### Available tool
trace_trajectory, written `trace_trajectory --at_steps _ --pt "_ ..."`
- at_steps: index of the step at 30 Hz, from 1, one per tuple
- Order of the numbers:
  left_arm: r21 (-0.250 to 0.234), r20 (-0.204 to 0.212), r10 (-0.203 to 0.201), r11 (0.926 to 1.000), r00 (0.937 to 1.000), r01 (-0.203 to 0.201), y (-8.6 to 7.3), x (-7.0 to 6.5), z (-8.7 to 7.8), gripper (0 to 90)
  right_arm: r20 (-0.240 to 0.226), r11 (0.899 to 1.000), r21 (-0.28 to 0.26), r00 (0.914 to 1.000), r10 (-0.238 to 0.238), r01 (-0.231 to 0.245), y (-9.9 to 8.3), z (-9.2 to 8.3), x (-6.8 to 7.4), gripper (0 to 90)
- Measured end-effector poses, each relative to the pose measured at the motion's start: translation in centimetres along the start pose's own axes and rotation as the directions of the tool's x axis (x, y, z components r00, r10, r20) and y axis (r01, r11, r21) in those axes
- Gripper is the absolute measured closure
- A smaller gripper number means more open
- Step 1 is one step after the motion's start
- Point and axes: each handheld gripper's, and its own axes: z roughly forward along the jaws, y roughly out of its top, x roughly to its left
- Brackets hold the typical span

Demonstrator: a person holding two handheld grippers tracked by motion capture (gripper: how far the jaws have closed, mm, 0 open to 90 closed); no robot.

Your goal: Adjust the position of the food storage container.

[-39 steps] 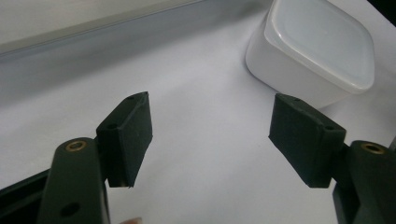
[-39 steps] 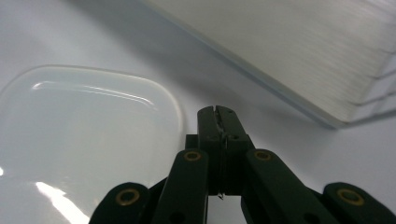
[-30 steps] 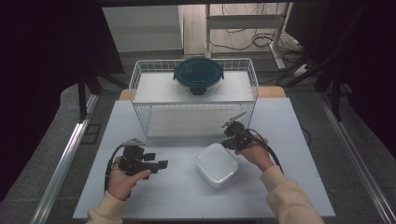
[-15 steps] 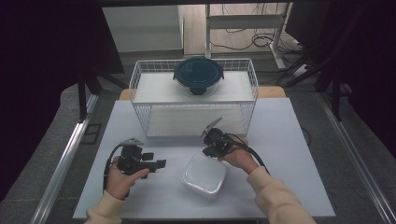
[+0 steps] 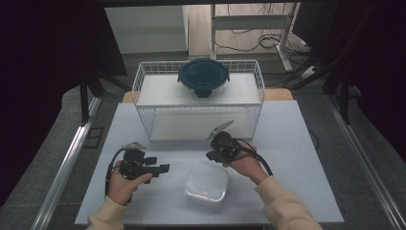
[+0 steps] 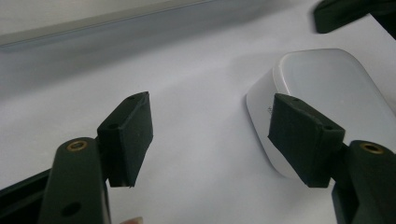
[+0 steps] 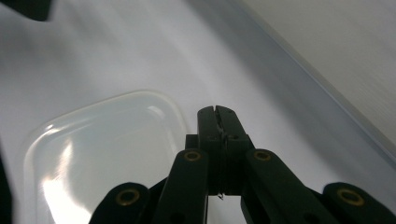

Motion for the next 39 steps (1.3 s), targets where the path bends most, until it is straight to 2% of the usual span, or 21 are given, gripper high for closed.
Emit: trace_trajectory --at_steps 4,8,13,16,21,25,26,29,31,35,39 --pt "-0.002 0.002 -0.009 1.0000 1.0000 0.009 0.0 0.0 0.0 29.6 -0.042 0.999 -0.042 0.9990 -0.015 0.014 -2.3 -2.5 1.7 89.4" --pt "0.003 0.009 -0.004 1.0000 0.9999 0.004 0.1 -0.3 0.2 29.5 -0.104 0.998 -0.053 0.9941 -0.033 0.027 -4.9 -3.8 4.2 89.3" --pt "0.011 0.008 -0.001 0.9999 1.0000 0.001 0.0 -0.5 0.5 29.4 -0.143 0.999 -0.037 0.9888 -0.045 0.040 -7.8 -3.3 6.9 89.3" --pt "0.010 0.007 -0.002 0.9999 1.0000 0.002 0.0 -0.4 0.5 29.4 -0.161 0.999 -0.038 0.9858 -0.045 0.040 -8.9 -3.0 7.7 89.3" --pt "0.010 0.003 -0.004 0.9999 1.0000 0.004 0.0 -0.4 0.4 29.4 -0.179 0.997 -0.008 0.9805 -0.080 0.080 -9.9 -1.9 9.1 89.3" --pt "0.007 0.002 -0.006 1.0000 1.0000 0.006 -0.1 -0.6 0.5 29.4 -0.146 0.998 0.002 0.9870 -0.067 0.068 -10.2 -1.0 8.7 89.4" --pt "0.009 0.002 -0.004 1.0000 1.0000 0.003 -0.1 -0.6 0.4 29.3 -0.150 0.998 -0.001 0.9864 -0.067 0.067 -10.2 -0.9 8.4 89.4" --pt "0.004 0.032 -0.016 0.9999 0.9994 0.016 -0.1 -0.5 0.3 29.2 -0.117 0.998 0.000 0.9910 -0.065 0.066 -10.3 -0.8 8.0 89.4" --pt "0.002 0.030 -0.016 0.9999 0.9994 0.016 -0.1 -0.6 0.3 29.2 -0.101 0.998 -0.007 0.9931 -0.059 0.058 -10.4 -0.8 7.5 89.4" --pt "0.004 0.030 -0.014 0.9999 0.9995 0.014 0.0 -0.6 0.4 29.2 -0.045 0.999 -0.007 0.9979 -0.048 0.047 -10.3 -0.8 6.2 89.5" --pt "0.006 0.027 -0.016 0.9999 0.9995 0.016 -0.1 -0.6 0.4 29.2 -0.027 1.000 -0.018 0.9995 -0.013 0.013 -10.2 -0.6 4.6 89.4"
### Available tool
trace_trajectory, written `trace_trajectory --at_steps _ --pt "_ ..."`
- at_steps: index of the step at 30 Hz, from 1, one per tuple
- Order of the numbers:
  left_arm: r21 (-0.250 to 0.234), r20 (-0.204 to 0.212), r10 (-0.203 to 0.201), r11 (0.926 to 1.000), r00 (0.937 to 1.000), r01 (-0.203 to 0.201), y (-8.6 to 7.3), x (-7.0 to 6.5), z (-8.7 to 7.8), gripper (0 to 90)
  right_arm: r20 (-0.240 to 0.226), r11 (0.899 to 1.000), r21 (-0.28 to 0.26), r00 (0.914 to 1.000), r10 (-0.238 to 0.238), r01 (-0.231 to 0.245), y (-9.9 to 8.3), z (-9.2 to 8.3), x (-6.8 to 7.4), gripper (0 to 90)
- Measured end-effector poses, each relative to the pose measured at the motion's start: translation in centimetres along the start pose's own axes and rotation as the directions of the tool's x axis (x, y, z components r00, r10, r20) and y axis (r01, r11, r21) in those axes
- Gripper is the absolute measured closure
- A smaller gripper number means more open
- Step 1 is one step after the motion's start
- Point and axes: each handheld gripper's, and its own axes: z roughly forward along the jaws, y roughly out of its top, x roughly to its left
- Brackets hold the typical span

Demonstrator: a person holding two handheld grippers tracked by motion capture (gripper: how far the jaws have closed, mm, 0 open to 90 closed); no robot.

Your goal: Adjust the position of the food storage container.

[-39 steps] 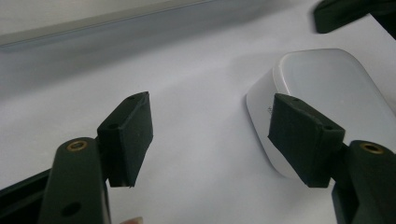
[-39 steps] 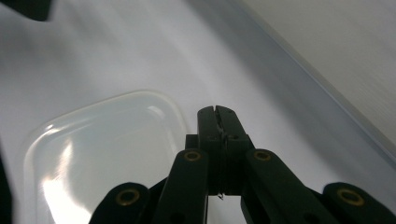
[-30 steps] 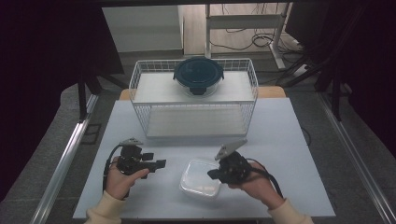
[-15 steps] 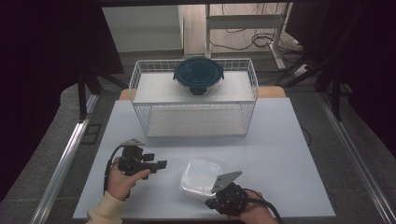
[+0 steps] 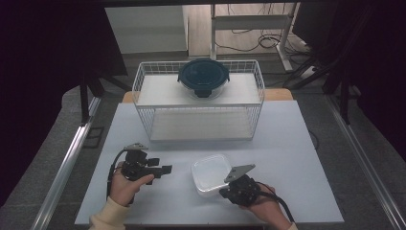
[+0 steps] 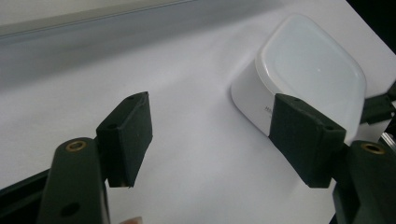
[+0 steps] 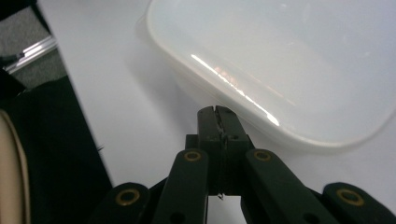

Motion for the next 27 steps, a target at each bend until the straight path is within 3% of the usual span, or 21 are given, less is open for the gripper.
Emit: trace_trajectory --at_steps 9,24,27 --pt "0.001 -0.001 -0.002 1.0000 1.0000 0.002 0.0 0.2 0.1 29.2 0.046 0.999 -0.011 0.9977 0.049 -0.049 0.7 0.1 -2.9 89.4" --pt "0.010 -0.006 0.001 1.0000 1.0000 -0.001 -0.1 0.2 0.4 29.1 0.112 0.993 -0.031 0.9874 0.112 -0.109 1.0 0.4 -5.5 89.4" --pt "-0.019 -0.016 0.018 0.9997 0.9997 -0.018 -0.1 0.0 0.3 30.1 0.117 0.992 -0.037 0.9853 0.125 -0.122 1.2 0.6 -5.9 89.4"
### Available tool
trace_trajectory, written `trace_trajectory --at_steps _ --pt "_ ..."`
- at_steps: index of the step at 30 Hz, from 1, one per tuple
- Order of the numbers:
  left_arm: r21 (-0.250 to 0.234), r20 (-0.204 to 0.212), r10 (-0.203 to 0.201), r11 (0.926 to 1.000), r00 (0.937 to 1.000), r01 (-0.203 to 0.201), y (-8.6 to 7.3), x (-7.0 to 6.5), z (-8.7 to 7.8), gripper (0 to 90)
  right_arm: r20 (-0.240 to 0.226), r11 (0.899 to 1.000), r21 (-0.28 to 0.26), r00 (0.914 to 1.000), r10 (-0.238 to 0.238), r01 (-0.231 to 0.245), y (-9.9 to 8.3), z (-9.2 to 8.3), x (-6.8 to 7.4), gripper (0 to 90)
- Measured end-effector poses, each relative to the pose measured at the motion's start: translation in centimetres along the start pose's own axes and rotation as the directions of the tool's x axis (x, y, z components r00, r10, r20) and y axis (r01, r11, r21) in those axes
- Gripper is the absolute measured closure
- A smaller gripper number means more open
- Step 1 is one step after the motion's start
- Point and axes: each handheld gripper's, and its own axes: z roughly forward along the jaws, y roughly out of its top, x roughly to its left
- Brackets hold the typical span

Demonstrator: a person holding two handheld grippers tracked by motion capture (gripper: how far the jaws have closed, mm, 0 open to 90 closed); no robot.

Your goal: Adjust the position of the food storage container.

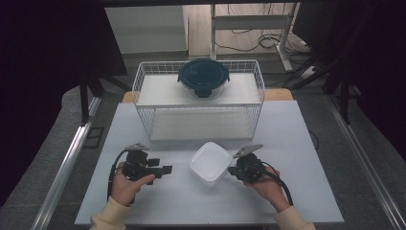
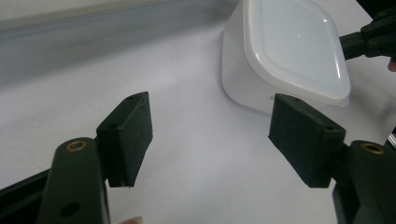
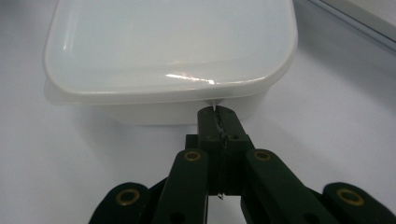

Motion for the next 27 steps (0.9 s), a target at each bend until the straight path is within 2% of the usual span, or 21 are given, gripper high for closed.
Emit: trace_trajectory --at_steps 2,4,9,15,16,18,20,22,23,25,27 --pt "-0.015 -0.004 0.020 0.9997 0.9998 -0.020 0.1 -0.2 -0.2 30.7 0.005 1.000 -0.001 1.0000 0.003 -0.003 -0.1 -0.1 -0.1 89.4" --pt "-0.027 -0.004 0.018 0.9995 0.9998 -0.018 0.1 -0.3 -0.3 31.5 0.007 1.000 -0.012 0.9999 0.008 -0.008 -0.2 -0.5 -0.1 89.4" --pt "-0.013 0.000 0.021 0.9997 0.9998 -0.021 0.2 -0.3 0.2 33.1 0.026 0.998 -0.050 0.9989 0.039 -0.038 -1.0 -2.1 -0.8 89.4" --pt "0.011 -0.003 0.021 0.9997 0.9998 -0.021 1.3 -0.5 2.5 36.3 0.041 0.989 -0.103 0.9926 0.114 -0.110 -2.6 -4.4 -2.1 89.2" --pt "0.019 -0.013 0.030 0.9994 0.9995 -0.030 1.6 -0.5 3.0 37.6 0.040 0.986 -0.113 0.9912 0.126 -0.121 -2.9 -4.8 -2.4 86.9" --pt "0.028 -0.034 0.045 0.9986 0.9984 -0.044 1.9 -0.4 3.8 43.3 0.030 0.976 -0.150 0.9855 0.167 -0.161 -3.4 -5.3 -2.9 70.4" --pt "0.072 -0.041 0.064 0.9955 0.9971 -0.061 2.4 -0.1 4.7 57.8 0.033 0.964 -0.185 0.9792 0.200 -0.191 -3.7 -5.9 -3.2 57.6" --pt "0.099 -0.056 0.063 0.9934 0.9964 -0.057 2.7 0.0 5.8 67.9 0.043 0.957 -0.210 0.9764 0.212 -0.198 -3.8 -6.3 -3.5 51.6" --pt "0.118 -0.045 0.075 0.9906 0.9962 -0.069 3.0 0.2 6.3 72.8 0.044 0.955 -0.216 0.9755 0.216 -0.201 -3.8 -6.5 -3.6 49.1" --pt "0.138 -0.021 0.060 0.9889 0.9980 -0.056 3.2 0.1 7.1 80.5 0.046 0.951 -0.226 0.9731 0.226 -0.210 -3.9 -6.7 -3.8 45.3" --pt "0.162 -0.008 0.081 0.9837 0.9967 -0.078 3.3 0.0 7.7 85.8 0.050 0.949 -0.229 0.9715 0.232 -0.215 -4.1 -6.8 -4.0 43.6"
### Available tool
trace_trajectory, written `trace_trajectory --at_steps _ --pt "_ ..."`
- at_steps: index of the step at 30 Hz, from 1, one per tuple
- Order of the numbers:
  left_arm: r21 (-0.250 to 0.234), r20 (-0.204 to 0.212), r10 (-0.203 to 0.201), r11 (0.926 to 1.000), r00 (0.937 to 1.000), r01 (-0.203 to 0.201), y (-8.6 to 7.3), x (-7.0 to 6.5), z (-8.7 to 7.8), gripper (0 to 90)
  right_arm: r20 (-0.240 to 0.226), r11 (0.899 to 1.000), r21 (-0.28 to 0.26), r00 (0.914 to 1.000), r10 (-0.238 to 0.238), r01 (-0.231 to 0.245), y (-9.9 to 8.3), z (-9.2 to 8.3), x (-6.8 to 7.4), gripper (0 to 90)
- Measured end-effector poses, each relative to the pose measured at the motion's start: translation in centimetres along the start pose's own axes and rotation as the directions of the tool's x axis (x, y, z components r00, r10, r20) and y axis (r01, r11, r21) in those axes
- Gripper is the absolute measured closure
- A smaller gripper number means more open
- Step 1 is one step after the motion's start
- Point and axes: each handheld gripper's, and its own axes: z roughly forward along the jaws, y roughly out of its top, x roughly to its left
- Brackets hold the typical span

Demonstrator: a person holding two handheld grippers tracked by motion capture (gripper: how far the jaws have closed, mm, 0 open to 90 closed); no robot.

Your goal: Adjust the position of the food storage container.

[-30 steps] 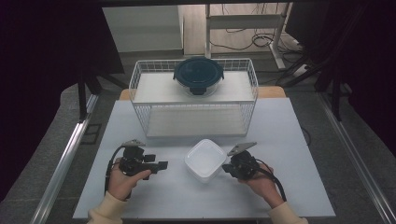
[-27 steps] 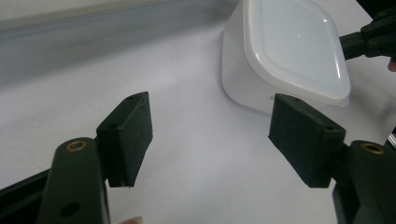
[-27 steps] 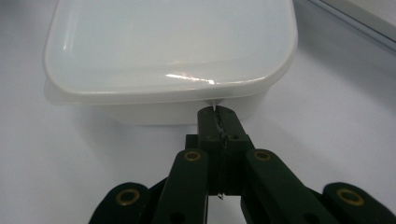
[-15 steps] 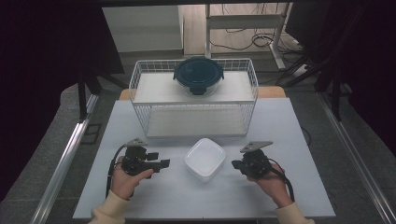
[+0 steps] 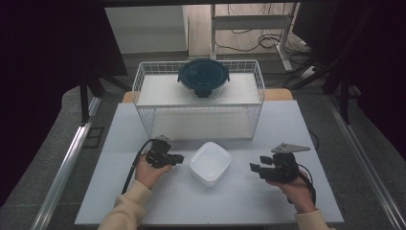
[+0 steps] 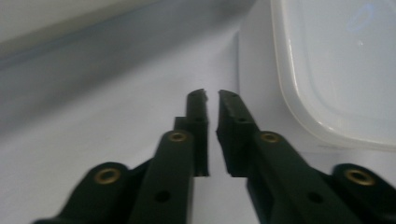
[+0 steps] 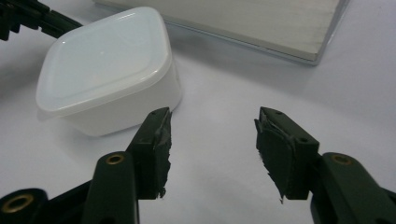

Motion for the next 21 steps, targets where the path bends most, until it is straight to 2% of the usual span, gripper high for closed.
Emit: trace_trajectory --at_steps 3,6,8,11,15,18,21 --pt "0.018 0.019 0.005 0.9998 0.9998 -0.006 -0.1 -0.4 0.5 89.3 0.005 1.000 0.004 0.9999 0.014 -0.014 -0.1 -0.1 -0.3 40.7" --pt "0.025 0.045 0.025 0.9993 0.9987 -0.026 -0.2 -0.7 0.6 89.7 -0.029 0.999 -0.004 0.9984 0.049 -0.049 -0.1 -0.2 -0.6 39.2" --pt "0.024 0.063 0.035 0.9990 0.9974 -0.037 -0.2 -1.1 0.5 89.7 -0.031 0.998 -0.013 0.9977 0.060 -0.060 0.0 -0.4 -0.7 38.1" --pt "0.025 0.068 0.039 0.9989 0.9969 -0.040 -0.3 -1.7 0.5 89.7 -0.030 0.997 -0.026 0.9972 0.068 -0.069 0.0 -0.6 -0.8 37.0" --pt "0.030 0.083 0.065 0.9973 0.9945 -0.067 -0.7 -2.5 0.3 89.7 -0.026 0.996 -0.034 0.9968 0.076 -0.077 0.1 -0.8 -0.9 36.2" --pt "0.040 0.091 0.099 0.9939 0.9909 -0.103 -1.0 -3.4 0.2 89.7 -0.020 0.996 -0.034 0.9966 0.080 -0.081 0.0 -0.8 -1.0 35.8" --pt "0.042 0.109 0.094 0.9942 0.9896 -0.099 -1.4 -4.1 0.5 89.6 -0.019 0.996 -0.032 0.9962 0.085 -0.086 0.0 -0.7 -1.1 35.4"
